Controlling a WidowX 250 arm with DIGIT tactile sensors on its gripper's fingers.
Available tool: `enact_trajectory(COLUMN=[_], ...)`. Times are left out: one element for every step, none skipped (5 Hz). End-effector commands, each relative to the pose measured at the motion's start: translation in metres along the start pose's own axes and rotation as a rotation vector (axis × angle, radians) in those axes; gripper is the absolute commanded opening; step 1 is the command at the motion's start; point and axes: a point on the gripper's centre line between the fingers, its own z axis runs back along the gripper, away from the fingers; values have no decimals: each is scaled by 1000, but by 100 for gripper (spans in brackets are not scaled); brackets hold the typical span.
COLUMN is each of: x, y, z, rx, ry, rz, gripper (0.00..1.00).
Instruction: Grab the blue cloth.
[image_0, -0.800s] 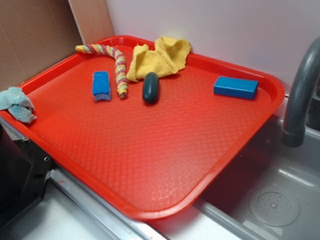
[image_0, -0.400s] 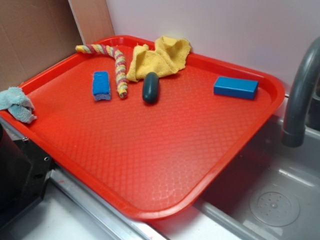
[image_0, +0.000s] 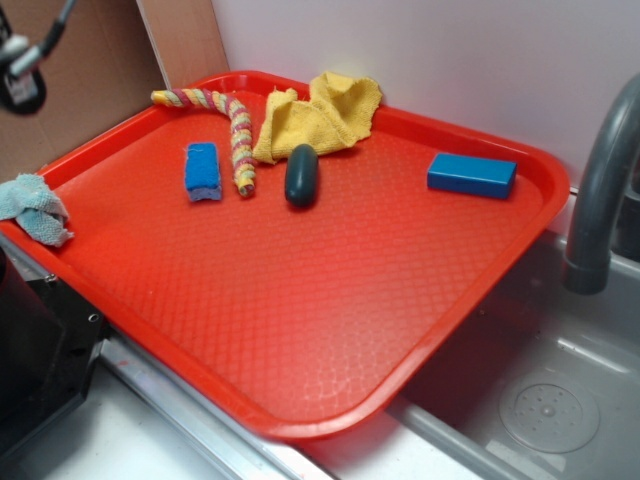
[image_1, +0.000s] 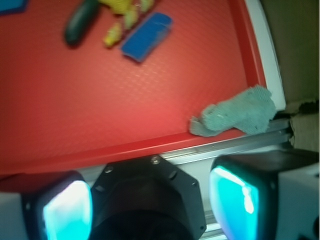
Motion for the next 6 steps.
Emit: enact_trajectory(x=[9, 23, 35, 36, 21, 14], y=[39, 55, 60, 61, 66, 69], z=[-46, -70, -90, -110, -132, -140], rx=[-66, -46, -48, 4, 61, 80], ry=[-76, -96, -90, -42, 40, 78], rz=[427, 621, 627, 604, 589, 571], gripper=[100, 100, 100, 100, 100, 100])
